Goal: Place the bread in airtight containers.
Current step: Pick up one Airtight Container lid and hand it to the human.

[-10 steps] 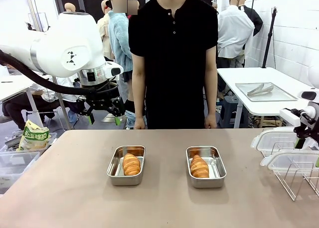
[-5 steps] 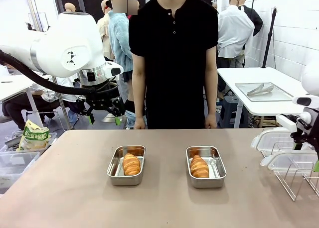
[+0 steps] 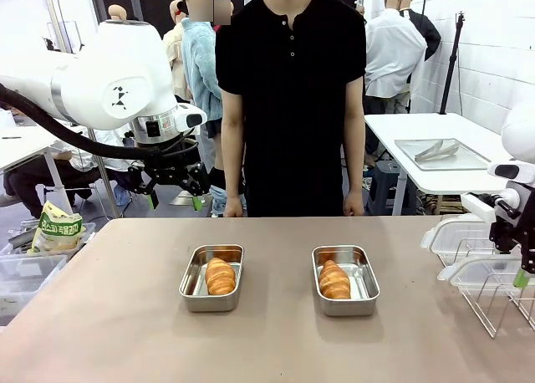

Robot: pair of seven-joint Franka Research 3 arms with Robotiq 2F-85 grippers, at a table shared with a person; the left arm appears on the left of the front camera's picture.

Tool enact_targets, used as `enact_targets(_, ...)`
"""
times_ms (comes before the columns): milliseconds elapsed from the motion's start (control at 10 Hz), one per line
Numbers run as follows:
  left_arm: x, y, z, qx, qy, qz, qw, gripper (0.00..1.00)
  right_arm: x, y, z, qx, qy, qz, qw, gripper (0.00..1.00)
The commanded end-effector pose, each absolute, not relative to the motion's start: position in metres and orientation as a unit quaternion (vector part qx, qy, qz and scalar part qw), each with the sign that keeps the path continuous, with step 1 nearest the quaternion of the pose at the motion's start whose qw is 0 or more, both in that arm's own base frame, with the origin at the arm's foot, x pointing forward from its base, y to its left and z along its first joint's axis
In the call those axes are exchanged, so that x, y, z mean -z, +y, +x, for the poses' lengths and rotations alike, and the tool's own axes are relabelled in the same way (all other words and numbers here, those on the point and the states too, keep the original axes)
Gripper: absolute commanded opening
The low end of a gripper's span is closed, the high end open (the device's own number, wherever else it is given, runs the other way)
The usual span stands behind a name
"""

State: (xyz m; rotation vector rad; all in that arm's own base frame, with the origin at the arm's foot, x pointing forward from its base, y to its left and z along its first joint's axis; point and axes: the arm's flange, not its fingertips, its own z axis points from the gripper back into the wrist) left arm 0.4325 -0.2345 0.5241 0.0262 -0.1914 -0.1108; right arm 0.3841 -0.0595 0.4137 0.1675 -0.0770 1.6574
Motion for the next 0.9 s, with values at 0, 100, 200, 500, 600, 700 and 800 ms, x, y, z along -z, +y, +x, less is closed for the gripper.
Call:
enact_targets(0,-0.526,-0.2328,0.4314,0.055,-0.096,0.012,0.994,1.0,-0.4115,-0.0633,0.3813,-0.746,-0.034,0.069,0.662,0.05)
enact_targets(100,-0.526,-0.2328,0.4314,0.055,-0.096,0.012,0.994,1.0,-0.4137,-0.0636,0.3808,-0.747,-0.034,0.069,0.661,0.0)
enact_targets(200,-0.526,-0.2328,0.4314,0.055,-0.096,0.012,0.994,1.0,-0.4152,-0.0628,0.3806,-0.747,-0.034,0.068,0.66,0.0)
enact_targets(500,-0.526,-0.2328,0.4314,0.055,-0.096,0.012,0.994,1.0,-0.4133,-0.0614,0.3836,-0.749,-0.031,0.068,0.658,0.0)
enact_targets(600,-0.526,-0.2328,0.4314,0.055,-0.096,0.012,0.994,1.0,-0.4135,-0.061,0.3834,-0.75,-0.031,0.067,0.657,0.0)
enact_targets(700,-0.526,-0.2328,0.4314,0.055,-0.096,0.012,0.994,1.0,-0.4139,-0.0605,0.3834,-0.751,-0.03,0.065,0.656,0.0)
enact_targets(800,-0.526,-0.2328,0.4314,0.055,-0.096,0.012,0.994,1.0,-0.4157,-0.0593,0.383,-0.753,-0.033,0.073,0.653,0.0)
